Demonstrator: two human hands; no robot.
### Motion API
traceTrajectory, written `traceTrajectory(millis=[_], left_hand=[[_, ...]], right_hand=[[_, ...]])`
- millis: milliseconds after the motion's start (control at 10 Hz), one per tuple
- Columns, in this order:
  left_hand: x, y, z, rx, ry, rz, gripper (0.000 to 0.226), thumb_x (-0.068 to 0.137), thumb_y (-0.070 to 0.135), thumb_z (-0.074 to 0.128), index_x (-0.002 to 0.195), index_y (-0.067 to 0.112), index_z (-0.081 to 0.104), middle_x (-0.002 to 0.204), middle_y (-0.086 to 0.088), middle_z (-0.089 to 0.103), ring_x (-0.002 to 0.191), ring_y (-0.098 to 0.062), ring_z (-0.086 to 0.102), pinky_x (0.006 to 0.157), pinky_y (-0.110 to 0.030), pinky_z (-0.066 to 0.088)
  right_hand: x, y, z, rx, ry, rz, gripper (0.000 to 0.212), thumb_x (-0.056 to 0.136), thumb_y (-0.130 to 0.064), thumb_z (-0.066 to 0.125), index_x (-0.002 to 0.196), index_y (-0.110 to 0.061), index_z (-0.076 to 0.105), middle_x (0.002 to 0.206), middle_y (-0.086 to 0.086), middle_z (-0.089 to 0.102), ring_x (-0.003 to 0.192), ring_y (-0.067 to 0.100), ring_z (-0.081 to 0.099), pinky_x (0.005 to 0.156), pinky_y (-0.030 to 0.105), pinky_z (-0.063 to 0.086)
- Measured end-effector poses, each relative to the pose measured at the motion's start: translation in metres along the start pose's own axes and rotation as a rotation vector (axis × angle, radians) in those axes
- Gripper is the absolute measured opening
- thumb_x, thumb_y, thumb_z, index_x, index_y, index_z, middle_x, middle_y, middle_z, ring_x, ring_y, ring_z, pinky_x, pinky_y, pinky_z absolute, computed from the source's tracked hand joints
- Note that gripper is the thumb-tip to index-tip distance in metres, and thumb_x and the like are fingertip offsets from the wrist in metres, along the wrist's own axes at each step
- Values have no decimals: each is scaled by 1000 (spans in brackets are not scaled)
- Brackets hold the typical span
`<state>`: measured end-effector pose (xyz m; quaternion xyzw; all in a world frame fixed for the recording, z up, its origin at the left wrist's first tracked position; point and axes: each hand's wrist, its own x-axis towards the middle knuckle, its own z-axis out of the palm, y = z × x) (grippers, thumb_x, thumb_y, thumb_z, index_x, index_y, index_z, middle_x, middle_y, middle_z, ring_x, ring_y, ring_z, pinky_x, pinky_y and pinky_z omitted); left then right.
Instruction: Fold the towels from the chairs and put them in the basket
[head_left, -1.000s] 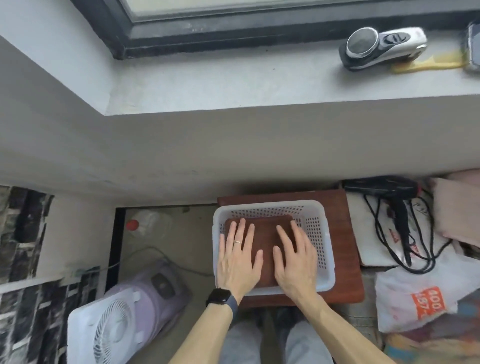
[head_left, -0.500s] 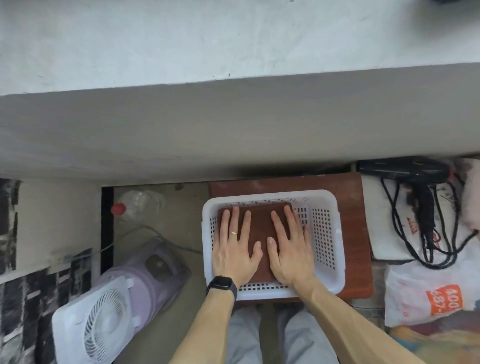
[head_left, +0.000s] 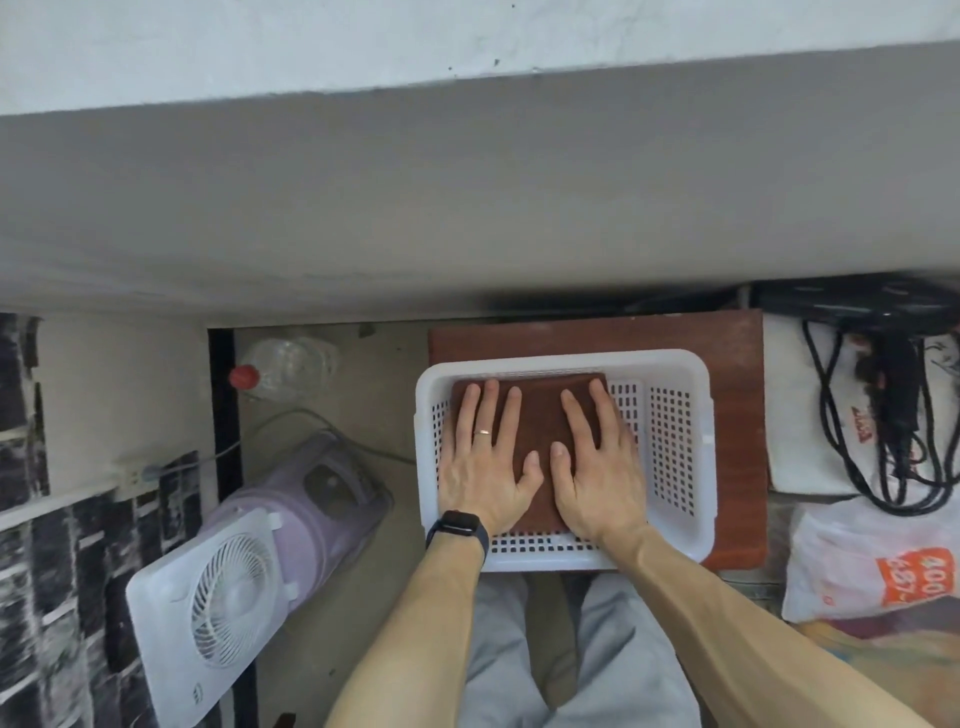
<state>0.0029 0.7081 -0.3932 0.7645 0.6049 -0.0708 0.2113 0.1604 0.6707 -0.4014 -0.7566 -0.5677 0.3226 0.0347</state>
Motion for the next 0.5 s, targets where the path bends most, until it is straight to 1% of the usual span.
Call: traceTrajectory(millis=[100, 200, 300, 400, 500], left_hand=[[-1, 1, -2, -7, -6, 5, 74, 88, 47, 45, 155, 19, 28, 162, -10, 25, 152, -28, 12, 121, -51, 21], [-1, 3, -7, 2, -9, -5, 73, 89, 46, 43, 155, 19, 29, 161, -9, 27, 152, -27, 13, 122, -50, 21], [-7, 7, -20, 41, -9, 8, 71, 91, 46, 41, 155, 19, 28, 161, -10, 27, 152, -27, 13, 123, -48, 16], [-14, 12, -36, 60, -44, -15, 69, 93, 49, 38, 156, 21, 27, 162, -6, 27, 152, -25, 16, 123, -52, 13], [-20, 18, -63, 95, -81, 5, 67, 96, 51, 33, 157, 24, 23, 164, -3, 21, 153, -23, 12, 121, -54, -3]], right_hand=[[-1, -2, 0, 3, 8, 14, 62, 98, -49, 34, 157, -38, 19, 168, -4, 4, 150, 30, 21, 120, 53, 25], [-3, -4, -3, -4, 24, 21, 61, 99, -51, 31, 157, -39, 17, 168, -7, 2, 148, 29, 25, 118, 54, 29], [-11, -10, -11, -15, 16, 24, 60, 100, -53, 27, 157, -42, 11, 169, -8, 1, 146, 30, 29, 116, 55, 31], [-19, -18, -27, -78, -12, 6, 60, 101, -54, 24, 158, -41, 10, 169, -5, 5, 150, 31, 20, 120, 55, 22], [-27, -27, -53, -180, -33, -20, 60, 100, -53, 27, 158, -37, 20, 168, 0, 13, 153, 32, 10, 123, 54, 14]])
